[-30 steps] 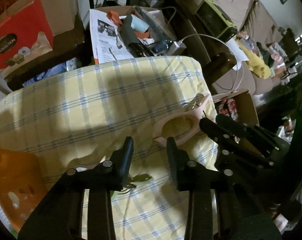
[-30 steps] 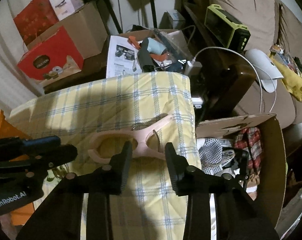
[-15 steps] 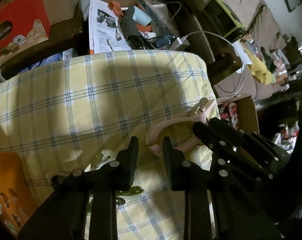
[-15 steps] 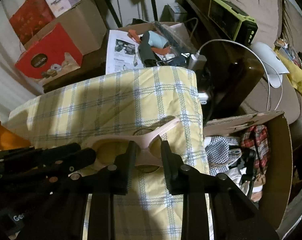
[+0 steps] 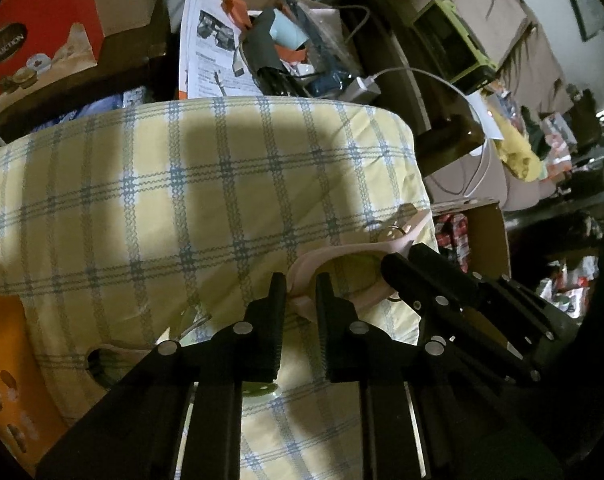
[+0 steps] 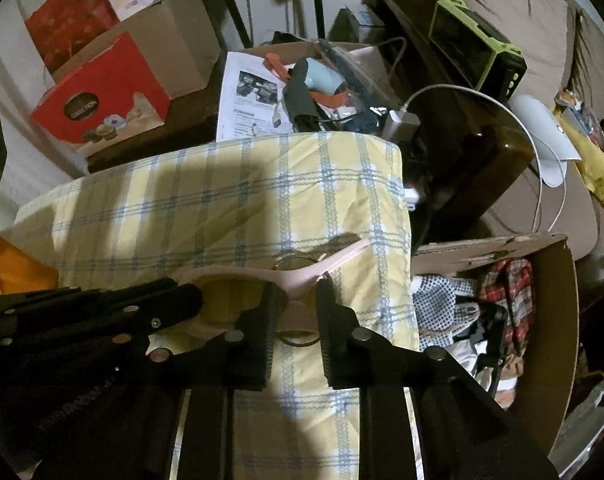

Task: Organize objects
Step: 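Close the right gripper on the pink plastic clip, then lift the pink clip with the right gripper and carry it over the orange basket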

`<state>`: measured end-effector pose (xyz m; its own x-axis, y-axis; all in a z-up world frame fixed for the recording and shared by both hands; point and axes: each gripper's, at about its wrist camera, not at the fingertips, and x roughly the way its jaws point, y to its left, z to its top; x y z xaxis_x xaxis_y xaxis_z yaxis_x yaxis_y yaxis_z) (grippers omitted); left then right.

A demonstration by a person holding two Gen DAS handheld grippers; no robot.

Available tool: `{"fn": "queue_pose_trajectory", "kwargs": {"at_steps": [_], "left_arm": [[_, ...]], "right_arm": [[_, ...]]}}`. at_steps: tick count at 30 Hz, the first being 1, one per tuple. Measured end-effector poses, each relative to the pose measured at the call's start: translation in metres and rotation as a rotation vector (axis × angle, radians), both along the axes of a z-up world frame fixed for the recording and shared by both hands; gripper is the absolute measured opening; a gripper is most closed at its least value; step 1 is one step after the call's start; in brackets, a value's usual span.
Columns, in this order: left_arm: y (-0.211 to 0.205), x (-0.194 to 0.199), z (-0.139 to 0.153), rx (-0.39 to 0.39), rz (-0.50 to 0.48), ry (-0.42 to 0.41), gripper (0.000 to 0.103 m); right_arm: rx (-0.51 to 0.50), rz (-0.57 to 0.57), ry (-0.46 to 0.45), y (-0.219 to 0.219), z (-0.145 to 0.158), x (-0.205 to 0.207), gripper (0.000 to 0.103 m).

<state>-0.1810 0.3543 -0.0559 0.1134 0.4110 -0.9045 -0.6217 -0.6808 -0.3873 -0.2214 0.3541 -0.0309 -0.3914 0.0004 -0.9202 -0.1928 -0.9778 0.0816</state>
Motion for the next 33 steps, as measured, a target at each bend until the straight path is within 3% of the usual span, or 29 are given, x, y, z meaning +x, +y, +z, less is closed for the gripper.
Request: {"fn": "queue_pose_trajectory", "kwargs": {"at_steps": [5,6,7,10,14,17,23,30,33], "left_arm": [[-0.006,0.004,0.004,0.021,-0.002,-0.025,0.013],[-0.008,0.004,0.005,0.031,-0.001,-0.037,0.010],[-0.009,0.006,0.007,0.028,-0.003,-0.036,0.000],[-0.012,0.009,0.012,0.006,-0.004,-0.010,0.000],[-0.014,0.011,0.015,0.000,-0.003,0.011,0.000],[-0.012,0.010,0.015,0.001,0.010,0.013,0.000],[-0.005,0.012,0.006,-0.005,-0.005,-0.003,0.023],[-0.007,0.008,-0.005,0.003,0.021,-0.035,0.022],[-0.007,0.008,-0.007,0.016,0.027,-0.066,0.017]], "right_arm": [[0.000,0.001,0.016,-0.004,0.009,0.005,0.004],[-0.031,0.003,0.015,-0.004,0.010,0.005,0.004],[-0.049,0.001,0.011,-0.004,0.011,0.006,0.004],[-0.006,-0.007,0.012,-0.007,0.016,0.010,0.005],[0.028,-0.065,0.029,0.007,0.025,0.017,0.014],[0.038,-0.095,0.014,0.019,0.021,0.018,0.033],[-0.048,-0.083,-0.008,0.024,0.004,0.016,0.038],[-0.079,-0.061,-0.005,0.022,-0.005,0.015,0.043],[-0.122,-0.028,-0.006,0.019,-0.010,0.014,0.036]]}}
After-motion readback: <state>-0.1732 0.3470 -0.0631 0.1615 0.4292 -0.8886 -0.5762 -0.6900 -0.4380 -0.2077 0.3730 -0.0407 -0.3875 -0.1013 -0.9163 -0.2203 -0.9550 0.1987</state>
